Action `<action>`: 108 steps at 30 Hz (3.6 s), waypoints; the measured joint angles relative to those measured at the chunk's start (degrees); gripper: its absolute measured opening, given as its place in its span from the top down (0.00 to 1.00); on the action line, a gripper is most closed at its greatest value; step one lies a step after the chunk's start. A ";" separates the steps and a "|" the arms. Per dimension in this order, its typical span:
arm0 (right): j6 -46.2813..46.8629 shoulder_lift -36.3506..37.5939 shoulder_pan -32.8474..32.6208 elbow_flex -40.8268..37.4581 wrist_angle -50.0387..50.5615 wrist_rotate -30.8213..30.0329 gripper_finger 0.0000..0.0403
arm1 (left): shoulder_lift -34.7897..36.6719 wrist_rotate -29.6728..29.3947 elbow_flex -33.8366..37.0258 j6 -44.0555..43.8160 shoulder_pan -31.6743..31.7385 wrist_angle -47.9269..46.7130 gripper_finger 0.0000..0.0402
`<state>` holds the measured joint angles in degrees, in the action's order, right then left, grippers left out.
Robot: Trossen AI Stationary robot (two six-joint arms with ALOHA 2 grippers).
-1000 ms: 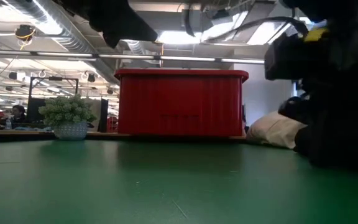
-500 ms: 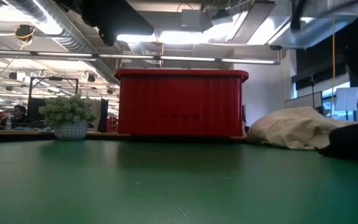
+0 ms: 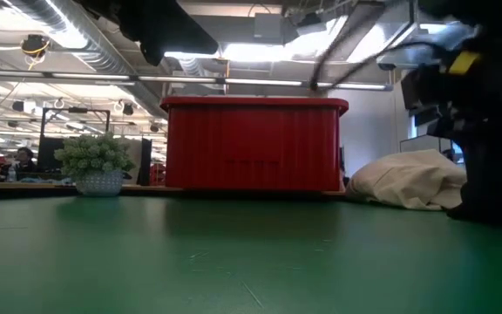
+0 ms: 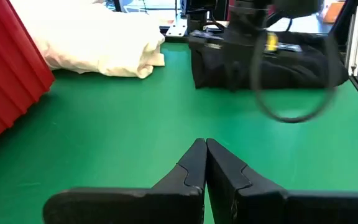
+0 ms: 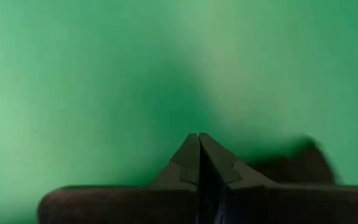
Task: Fold laundry
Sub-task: Move the folded black shirt to the bottom right of the table, then fold the green polo shirt
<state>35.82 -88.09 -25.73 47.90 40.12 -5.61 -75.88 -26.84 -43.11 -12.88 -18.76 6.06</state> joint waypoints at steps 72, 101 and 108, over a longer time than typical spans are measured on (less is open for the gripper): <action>-46.30 11.01 37.12 16.63 -17.74 -11.23 0.78 | -20.61 23.38 -45.77 43.26 58.74 -55.76 0.53; -52.68 5.90 53.00 16.61 -38.86 -5.44 0.76 | -22.51 19.83 -45.61 44.68 53.69 -56.43 0.77; -52.60 5.46 53.49 16.61 -38.45 -3.82 0.76 | -22.51 19.73 -45.59 45.19 53.53 -56.47 0.80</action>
<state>-16.78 -82.63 27.76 64.51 1.67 -9.43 -98.39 -7.11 -88.71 32.31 34.76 -50.41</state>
